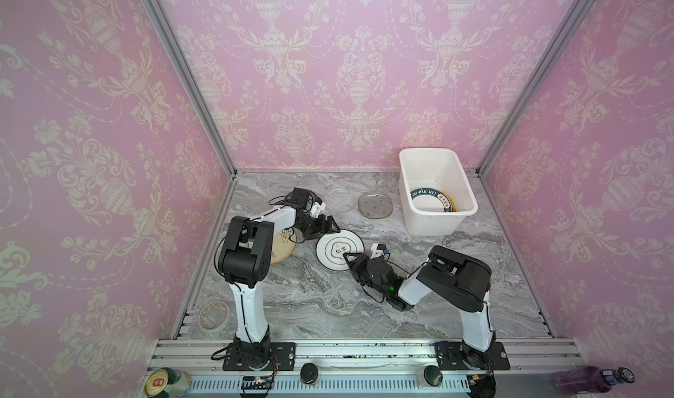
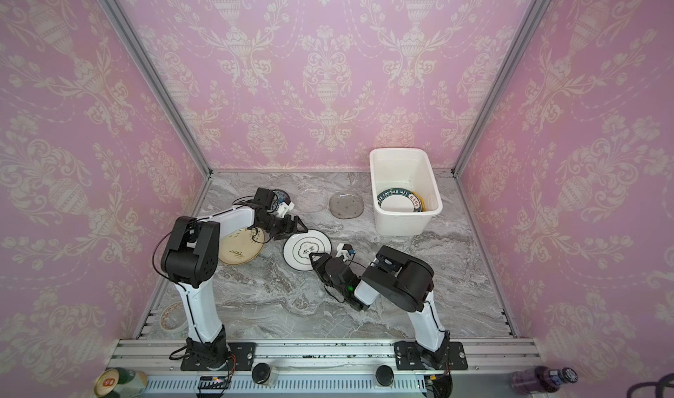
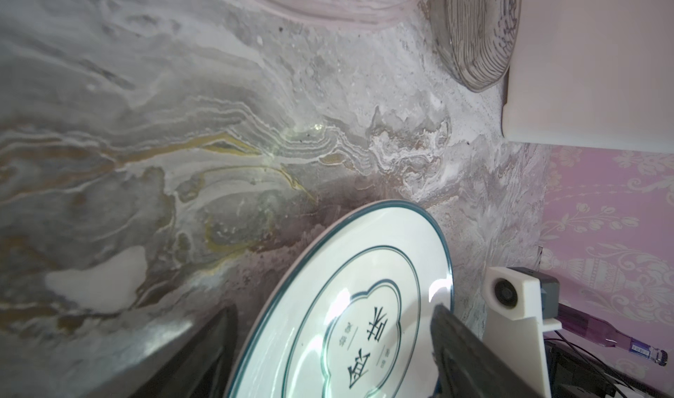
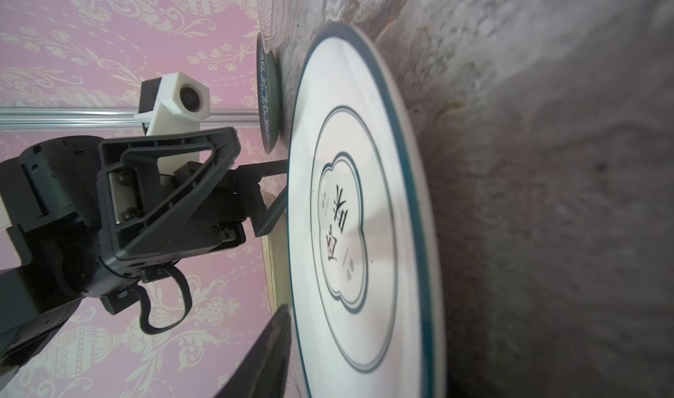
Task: Place the plates into the plastic bin on the countertop
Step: Pick up the plate from the center of the table, then pass the plate.
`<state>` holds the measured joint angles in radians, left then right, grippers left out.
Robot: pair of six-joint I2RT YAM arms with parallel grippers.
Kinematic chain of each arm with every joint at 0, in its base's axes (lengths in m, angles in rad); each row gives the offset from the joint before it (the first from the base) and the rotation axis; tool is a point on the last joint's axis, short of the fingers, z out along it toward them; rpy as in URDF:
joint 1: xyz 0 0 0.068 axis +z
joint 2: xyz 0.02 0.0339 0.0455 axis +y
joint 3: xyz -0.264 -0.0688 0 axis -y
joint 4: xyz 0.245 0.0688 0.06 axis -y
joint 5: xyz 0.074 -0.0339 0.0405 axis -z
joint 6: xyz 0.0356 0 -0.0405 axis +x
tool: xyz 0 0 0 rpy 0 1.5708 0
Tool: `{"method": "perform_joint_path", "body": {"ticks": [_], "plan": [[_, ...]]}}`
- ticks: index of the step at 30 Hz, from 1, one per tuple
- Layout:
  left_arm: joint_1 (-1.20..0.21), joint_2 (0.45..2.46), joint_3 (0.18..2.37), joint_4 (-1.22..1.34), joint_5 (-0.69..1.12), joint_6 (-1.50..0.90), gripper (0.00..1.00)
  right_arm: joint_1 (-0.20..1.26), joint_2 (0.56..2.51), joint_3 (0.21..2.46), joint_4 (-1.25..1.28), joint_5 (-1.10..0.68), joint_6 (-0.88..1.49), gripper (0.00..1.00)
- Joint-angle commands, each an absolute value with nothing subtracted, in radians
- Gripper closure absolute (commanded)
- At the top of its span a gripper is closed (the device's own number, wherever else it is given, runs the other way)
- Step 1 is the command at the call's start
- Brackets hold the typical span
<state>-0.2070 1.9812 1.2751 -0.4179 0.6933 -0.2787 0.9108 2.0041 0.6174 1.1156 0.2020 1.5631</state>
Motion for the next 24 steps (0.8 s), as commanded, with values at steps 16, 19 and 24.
{"method": "perform_joint_path", "body": {"ticks": [16, 19, 24], "plan": [[-0.255, 1.818, 1.174, -0.37, 0.684, -0.46, 0.15, 0.898, 1.827, 0.597, 0.913, 0.176, 1.467, 1.0], [-0.255, 1.729, 1.137, -0.287, 0.638, -0.555, 0.14, 0.895, 1.742, 0.609, 0.787, 0.156, 1.434, 1.0], [-0.255, 1.586, 1.128, -0.209, 0.508, -0.683, 0.12, 0.889, 1.512, 0.724, 0.258, 0.14, 1.258, 1.0]]}}
